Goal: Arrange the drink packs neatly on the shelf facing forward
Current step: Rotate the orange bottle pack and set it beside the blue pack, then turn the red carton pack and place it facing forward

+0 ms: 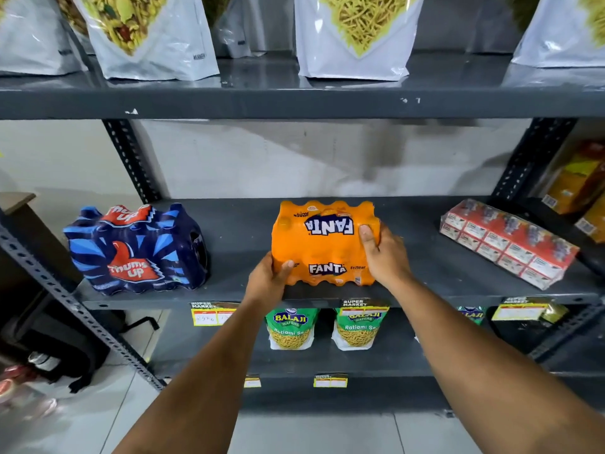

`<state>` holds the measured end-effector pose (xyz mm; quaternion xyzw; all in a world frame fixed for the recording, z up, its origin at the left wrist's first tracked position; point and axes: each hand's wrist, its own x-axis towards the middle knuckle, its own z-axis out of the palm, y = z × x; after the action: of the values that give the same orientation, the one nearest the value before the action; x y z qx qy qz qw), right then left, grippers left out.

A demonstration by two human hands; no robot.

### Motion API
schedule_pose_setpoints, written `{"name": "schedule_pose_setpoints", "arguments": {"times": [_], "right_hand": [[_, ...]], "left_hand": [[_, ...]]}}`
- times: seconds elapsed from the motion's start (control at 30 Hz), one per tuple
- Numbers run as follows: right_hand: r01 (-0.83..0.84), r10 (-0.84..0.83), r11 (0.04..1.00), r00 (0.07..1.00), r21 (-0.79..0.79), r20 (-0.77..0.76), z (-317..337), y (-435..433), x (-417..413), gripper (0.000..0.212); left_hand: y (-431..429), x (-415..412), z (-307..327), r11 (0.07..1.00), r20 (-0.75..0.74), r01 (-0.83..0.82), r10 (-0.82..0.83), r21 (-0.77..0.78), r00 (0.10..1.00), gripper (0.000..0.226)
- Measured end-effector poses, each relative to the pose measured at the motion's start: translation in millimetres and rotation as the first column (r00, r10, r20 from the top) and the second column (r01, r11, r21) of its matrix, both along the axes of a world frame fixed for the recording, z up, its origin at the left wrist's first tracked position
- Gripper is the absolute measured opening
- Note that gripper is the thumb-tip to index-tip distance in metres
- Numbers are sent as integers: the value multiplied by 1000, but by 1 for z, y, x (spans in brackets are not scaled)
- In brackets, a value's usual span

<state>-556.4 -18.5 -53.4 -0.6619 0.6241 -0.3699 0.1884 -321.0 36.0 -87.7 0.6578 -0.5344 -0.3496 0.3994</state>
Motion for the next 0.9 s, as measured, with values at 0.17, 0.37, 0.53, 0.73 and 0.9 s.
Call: {"name": "schedule_pose_setpoints", "arguments": {"times": [0.17, 0.37, 0.53, 0.73, 0.9], "right_hand": [[-53, 53, 998, 999, 28, -13, 2, -3, -7, 69], [-134, 131, 986, 991, 95, 34, -3, -5, -45, 84], [-11, 11, 1000, 998, -7, -55, 10, -29, -151, 72], [330, -339, 941, 919, -77, -202, 18, -52, -293, 59], [476, -473, 855, 878, 207, -70, -19, -67, -363, 74]], "left_hand": [[4, -7, 4, 999, 66, -31, 32, -5, 997, 46], [56, -89, -46, 896, 175, -397, 431, -199, 885, 31], [61, -228, -83, 884, 388, 180, 1, -431, 922, 30], [-56, -343, -10, 878, 511, 338, -130, -340, 850, 51], [-153, -393, 44, 919, 618, 389, -268, -67, 739, 62]]}}
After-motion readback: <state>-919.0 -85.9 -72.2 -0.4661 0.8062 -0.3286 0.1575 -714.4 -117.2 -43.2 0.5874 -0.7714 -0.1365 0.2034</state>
